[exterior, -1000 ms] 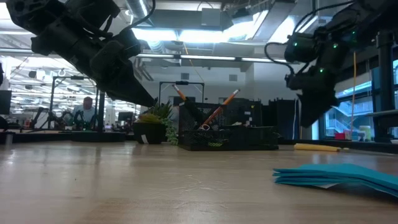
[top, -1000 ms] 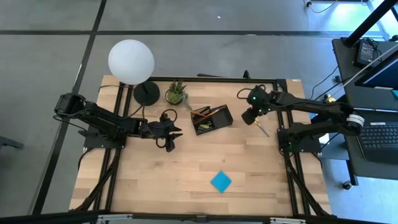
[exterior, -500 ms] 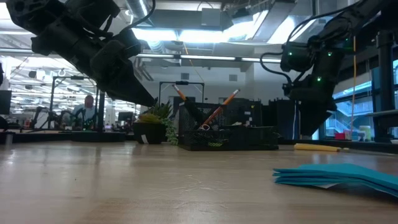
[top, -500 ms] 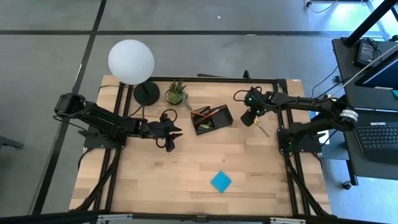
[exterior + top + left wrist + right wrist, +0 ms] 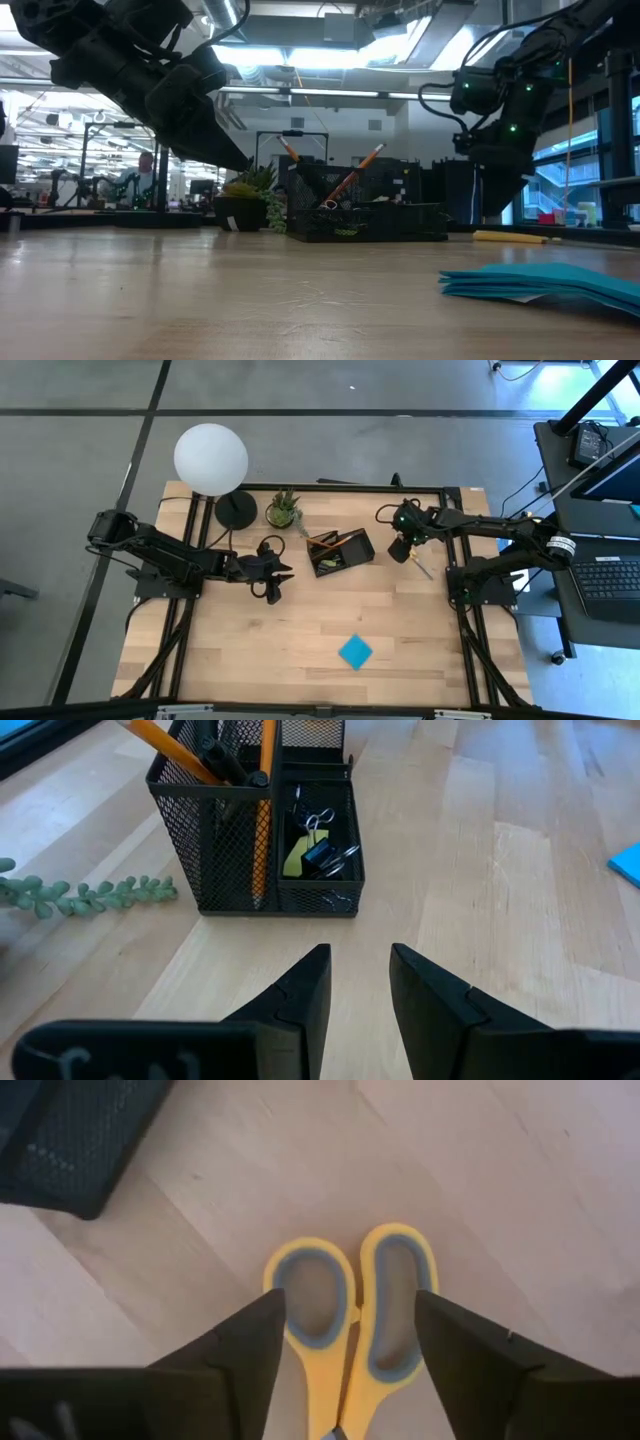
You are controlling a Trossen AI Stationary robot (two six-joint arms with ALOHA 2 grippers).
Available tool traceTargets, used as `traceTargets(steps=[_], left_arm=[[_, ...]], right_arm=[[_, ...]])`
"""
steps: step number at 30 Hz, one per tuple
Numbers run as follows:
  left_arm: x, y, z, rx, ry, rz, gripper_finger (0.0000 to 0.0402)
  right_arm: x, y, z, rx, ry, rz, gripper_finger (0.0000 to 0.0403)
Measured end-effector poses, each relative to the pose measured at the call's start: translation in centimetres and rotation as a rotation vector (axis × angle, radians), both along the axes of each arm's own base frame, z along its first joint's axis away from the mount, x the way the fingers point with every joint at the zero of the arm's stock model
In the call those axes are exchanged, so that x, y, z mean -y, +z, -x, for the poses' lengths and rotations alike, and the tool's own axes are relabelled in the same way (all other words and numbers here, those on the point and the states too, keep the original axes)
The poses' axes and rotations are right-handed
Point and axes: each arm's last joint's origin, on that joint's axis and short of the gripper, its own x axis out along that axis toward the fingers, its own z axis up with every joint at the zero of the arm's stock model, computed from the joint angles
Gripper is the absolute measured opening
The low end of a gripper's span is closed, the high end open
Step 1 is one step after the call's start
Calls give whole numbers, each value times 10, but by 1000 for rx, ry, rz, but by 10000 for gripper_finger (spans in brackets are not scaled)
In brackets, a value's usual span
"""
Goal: Pick and place office supplies into organizer
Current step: Put the yellow scissors into the desk organizer
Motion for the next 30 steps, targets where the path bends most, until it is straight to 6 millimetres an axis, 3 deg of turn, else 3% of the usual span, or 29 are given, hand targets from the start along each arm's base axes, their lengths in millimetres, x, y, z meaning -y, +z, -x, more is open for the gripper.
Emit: traceTargets(steps=[8, 30], left_arm=[[0, 0, 0, 1, 1, 0, 98], [0, 0, 0, 0, 0, -2, 98]], right_arm=[[1, 0, -1, 22, -11, 9, 194], [6, -35, -6, -148, 11, 8, 193]])
